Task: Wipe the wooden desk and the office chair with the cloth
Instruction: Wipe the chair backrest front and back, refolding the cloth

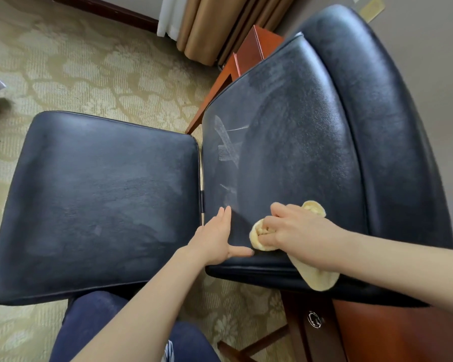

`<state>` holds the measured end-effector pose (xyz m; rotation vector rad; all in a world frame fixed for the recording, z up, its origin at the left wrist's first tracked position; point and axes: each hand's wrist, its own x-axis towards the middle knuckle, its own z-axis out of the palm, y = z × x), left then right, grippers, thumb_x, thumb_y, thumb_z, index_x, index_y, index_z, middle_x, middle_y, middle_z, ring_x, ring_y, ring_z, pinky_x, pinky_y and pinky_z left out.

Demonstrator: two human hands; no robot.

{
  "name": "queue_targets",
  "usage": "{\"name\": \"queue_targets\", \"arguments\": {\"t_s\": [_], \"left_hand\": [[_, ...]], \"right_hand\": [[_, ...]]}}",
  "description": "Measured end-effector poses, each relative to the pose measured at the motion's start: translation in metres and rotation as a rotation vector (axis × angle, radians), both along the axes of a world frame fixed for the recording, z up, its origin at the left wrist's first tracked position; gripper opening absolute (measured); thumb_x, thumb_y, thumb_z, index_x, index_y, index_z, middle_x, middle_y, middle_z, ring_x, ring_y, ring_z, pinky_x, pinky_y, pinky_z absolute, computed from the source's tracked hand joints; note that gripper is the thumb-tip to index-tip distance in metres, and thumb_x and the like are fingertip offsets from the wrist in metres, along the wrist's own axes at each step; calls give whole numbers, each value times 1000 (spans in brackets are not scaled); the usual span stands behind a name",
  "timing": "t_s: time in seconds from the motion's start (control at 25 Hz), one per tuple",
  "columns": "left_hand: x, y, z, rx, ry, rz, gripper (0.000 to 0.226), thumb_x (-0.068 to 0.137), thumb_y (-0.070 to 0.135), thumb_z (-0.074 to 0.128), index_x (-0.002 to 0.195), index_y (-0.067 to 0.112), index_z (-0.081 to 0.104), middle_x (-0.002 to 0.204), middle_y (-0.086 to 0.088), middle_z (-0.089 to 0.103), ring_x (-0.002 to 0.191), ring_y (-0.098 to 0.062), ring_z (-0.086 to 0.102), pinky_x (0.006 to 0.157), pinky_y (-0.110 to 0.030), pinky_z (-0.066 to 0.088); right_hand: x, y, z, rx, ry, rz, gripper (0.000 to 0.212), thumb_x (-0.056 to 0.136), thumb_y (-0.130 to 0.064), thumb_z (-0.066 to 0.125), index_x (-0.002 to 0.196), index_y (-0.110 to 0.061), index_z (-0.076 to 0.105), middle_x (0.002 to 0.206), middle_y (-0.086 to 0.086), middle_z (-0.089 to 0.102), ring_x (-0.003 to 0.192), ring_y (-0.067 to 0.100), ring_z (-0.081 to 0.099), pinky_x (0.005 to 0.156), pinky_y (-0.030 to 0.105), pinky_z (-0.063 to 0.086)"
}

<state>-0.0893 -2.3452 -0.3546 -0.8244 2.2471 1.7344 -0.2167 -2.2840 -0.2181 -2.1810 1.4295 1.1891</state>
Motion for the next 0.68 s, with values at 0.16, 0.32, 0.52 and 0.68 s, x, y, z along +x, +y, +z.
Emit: {"name": "queue_targets", "arguments": {"t_s": [0.16, 0.32, 0.52, 0.68], "left_hand": [[6, -7, 0, -13, 18, 47, 112, 78, 56, 66, 151, 14, -8, 159, -4, -5, 146, -20, 8, 117, -41, 18], [4, -28, 2, -36, 60, 139, 110, 78, 53, 66, 151, 14, -6, 160, -2, -3, 146, -17, 5, 118, -40, 15], [0, -55, -3, -62, 96, 196, 108, 79, 51, 67, 151, 16, -6, 160, 2, -3, 146, -14, 3, 118, -36, 13], [-2, -73, -15, -73, 105, 224, 111, 76, 53, 68, 152, 19, -5, 160, 4, -2, 146, -15, 4, 118, -35, 15]], "right_hand": [[-23, -26, 25, 21, 117, 29, 40, 84, 1, 34, 108, -26, 51, 110, -4, 46, 85, 17, 17, 70, 32, 27], [-49, -79, 32, -97, 289, 43, 37, 87, -2, 33, 111, -25, 49, 111, -3, 44, 87, 18, 18, 71, 30, 26], [-83, -154, 26, -371, 359, -10, 31, 89, 1, 36, 109, -16, 53, 105, 5, 46, 93, 23, 32, 66, 31, 23], [-105, -207, 7, -582, 304, -97, 27, 94, 2, 35, 108, -4, 57, 106, 15, 48, 104, 29, 39, 67, 33, 22]]}}
